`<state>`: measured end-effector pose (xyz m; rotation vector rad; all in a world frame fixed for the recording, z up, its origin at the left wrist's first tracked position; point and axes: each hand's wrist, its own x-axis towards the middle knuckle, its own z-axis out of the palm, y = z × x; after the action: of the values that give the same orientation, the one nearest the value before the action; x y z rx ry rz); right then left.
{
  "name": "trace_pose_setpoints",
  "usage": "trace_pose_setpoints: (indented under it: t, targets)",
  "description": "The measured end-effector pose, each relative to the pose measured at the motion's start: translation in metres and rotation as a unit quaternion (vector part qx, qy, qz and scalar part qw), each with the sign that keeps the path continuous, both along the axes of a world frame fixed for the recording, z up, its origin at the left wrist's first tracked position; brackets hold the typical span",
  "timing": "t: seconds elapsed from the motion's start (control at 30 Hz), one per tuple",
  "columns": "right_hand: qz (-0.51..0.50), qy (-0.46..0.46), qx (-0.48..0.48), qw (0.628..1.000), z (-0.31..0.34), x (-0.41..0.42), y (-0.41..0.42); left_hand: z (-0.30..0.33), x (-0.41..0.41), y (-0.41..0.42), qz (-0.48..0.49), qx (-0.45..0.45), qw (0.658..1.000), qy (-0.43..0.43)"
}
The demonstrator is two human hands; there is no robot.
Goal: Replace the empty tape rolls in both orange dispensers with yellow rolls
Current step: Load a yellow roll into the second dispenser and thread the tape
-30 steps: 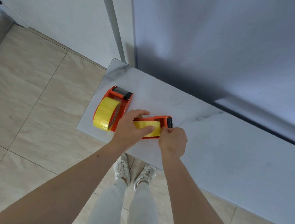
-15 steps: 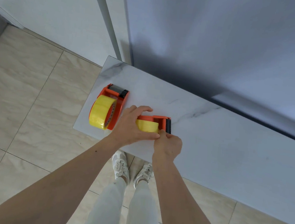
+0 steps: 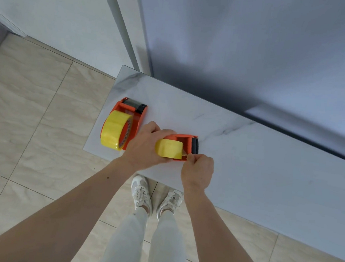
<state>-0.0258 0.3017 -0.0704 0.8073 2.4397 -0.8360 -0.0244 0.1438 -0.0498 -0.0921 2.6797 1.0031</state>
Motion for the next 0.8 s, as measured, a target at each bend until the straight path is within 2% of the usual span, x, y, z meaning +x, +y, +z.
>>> trace_pose_setpoints:
  t: [0.23, 0.43, 0.6, 0.7, 0.8]
  targets:
    - [0.082, 0.066, 0.029, 0.994, 0.008, 0.001, 0.015, 0.003, 0.000, -0.001, 0.018, -0.002, 0.999, -0.046]
    - [0.129, 0.100, 0.030, 0.986, 0.008, -0.024, 0.028, 0.003, -0.002, -0.006, -0.006, 0.000, 0.997, -0.074]
    - [0.105, 0.093, -0.002, 0.990, 0.004, -0.045, 0.041, 0.006, 0.000, -0.003, -0.009, -0.010, 0.994, -0.113]
    - [0.104, 0.109, -0.019, 0.988, 0.003, -0.057, 0.051, 0.006, 0.004, -0.001, 0.010, -0.020, 0.994, -0.105]
    - [0.032, 0.096, -0.079, 0.992, 0.007, -0.066, 0.054, 0.003, 0.005, 0.002, 0.033, -0.019, 0.994, -0.101]
